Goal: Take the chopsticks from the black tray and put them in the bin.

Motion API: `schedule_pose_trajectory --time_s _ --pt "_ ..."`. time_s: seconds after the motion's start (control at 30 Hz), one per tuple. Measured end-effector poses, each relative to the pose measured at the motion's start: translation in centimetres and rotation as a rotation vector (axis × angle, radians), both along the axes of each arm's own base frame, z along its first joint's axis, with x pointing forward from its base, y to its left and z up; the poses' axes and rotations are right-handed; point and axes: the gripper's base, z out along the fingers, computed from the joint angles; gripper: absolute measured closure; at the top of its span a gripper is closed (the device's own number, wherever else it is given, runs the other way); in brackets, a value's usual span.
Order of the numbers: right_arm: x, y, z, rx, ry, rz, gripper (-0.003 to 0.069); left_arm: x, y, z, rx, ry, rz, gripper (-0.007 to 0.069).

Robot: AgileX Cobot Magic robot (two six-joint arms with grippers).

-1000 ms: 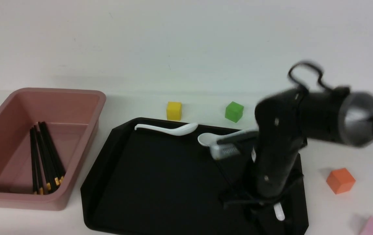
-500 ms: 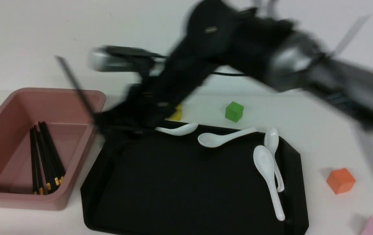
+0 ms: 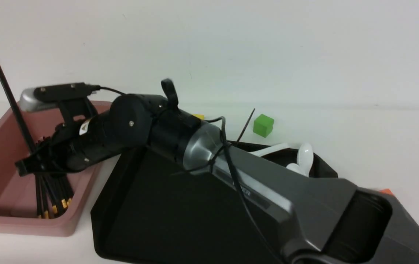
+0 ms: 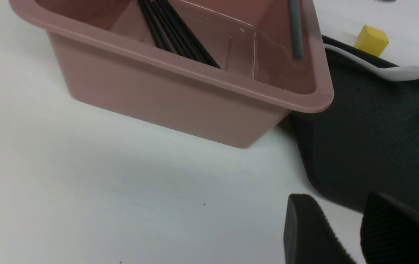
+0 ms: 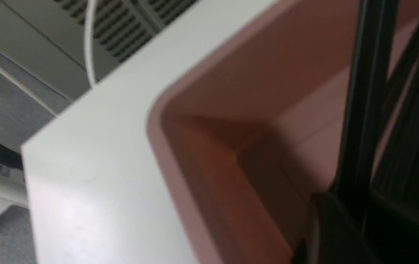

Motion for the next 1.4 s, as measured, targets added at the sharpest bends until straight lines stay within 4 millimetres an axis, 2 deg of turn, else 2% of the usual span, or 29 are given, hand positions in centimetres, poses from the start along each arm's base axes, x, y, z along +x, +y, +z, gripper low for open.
schedule_pose_trajectory --time_s 0.1,0.23,0.33,0.43,0.47,0.57,0.63,0.8,0.9,0.93,0.97,1.0,1.03,1.07,1.13,1.17,1.23,1.27,1.3,1.33,1.4 --pt "0.0 -0.2 -0.1 -0.05 -0.024 0.013 0.04 0.0 0.0 0.0 0.0 0.0 0.0 0.0386" --pt "-0.4 -1.2 0.9 -0.152 -0.045 0.051 0.0407 0.0 0.0 0.0 0.0 0.0 0.0 0.0386" --pt "-1.2 -3.4 4.3 -0.27 -0.073 0.089 0.0461 0.0 0.0 0.0 0.0 0.0 0.0 0.0386" --pt "-2.1 -6.4 9.0 -0.351 -0.121 0.091 0.052 0.0 0.0 0.0 0.0 0.0 0.0 0.0386" --pt "-2.7 -8.0 11.6 -0.374 -0.154 0.08 0.0547 0.0 0.0 0.0 0.0 0.0 0.0 0.0386" --pt "-4.2 -11.9 17.5 -0.398 -0.251 0.017 0.0594 0.0 0.0 0.0 0.0 0.0 0.0 0.0386" --pt "-6.0 -15.0 22.2 -0.382 -0.354 -0.052 0.0621 0.0 0.0 0.0 0.0 0.0 0.0 0.0386" --pt "-10.7 -21.8 29.5 -0.346 -0.513 -0.181 0.0641 0.0 0.0 0.0 0.0 0.0 0.0 0.0386" --pt "-14.1 -26.0 31.9 -0.329 -0.552 -0.226 0.0641 0.0 0.0 0.0 0.0 0.0 0.0 0.0386" --pt "-15.0 -27.0 32.0 -0.333 -0.548 -0.231 0.0641 0.0 0.0 0.0 0.0 0.0 0.0 0.0386" --pt "-17.0 -29.3 32.6 -0.315 -0.553 -0.245 0.0641 0.0 0.0 0.0 0.0 0.0 0.0 0.0386" --pt "-17.7 -30.0 32.3 -0.325 -0.541 -0.244 0.0641 0.0 0.0 0.0 0.0 0.0 0.0 0.0386" --pt "-19.5 -32.0 32.4 -0.311 -0.54 -0.256 0.0641 0.0 0.0 0.0 0.0 0.0 0.0 0.0386" --pt "-21.5 -34.2 31.5 -0.313 -0.525 -0.261 0.0639 0.0 0.0 0.0 0.0 0.0 0.0 0.0386" --pt "-22.6 -35.4 30.8 -0.313 -0.513 -0.265 0.0639 0.0 0.0 0.0 0.0 0.0 0.0 0.0386" --pt "-24.8 -37.7 28.5 -0.298 -0.505 -0.273 0.0636 0.0 0.0 0.0 0.0 0.0 0.0 0.0386" --pt "-26.7 -39.6 25.7 -0.241 -0.532 -0.29 0.0636 0.0 0.0 0.0 0.0 0.0 0.0 0.0386" --pt "-27.7 -40.6 23.5 -0.189 -0.561 -0.3 0.0636 0.0 0.0 0.0 0.0 0.0 0.0 0.0386" --pt "-28.0 -40.9 22.7 -0.169 -0.567 -0.306 0.0636 0.0 0.0 0.0 0.0 0.0 0.0 0.0386" --pt "-28.4 -41.2 20.1 -0.13 -0.581 -0.311 0.0636 0.0 0.0 0.0 0.0 0.0 0.0 0.0386" --pt "-29.4 -42.1 16.4 -0.045 -0.596 -0.331 0.0636 0.0 0.0 0.0 0.0 0.0 0.0 0.0386"
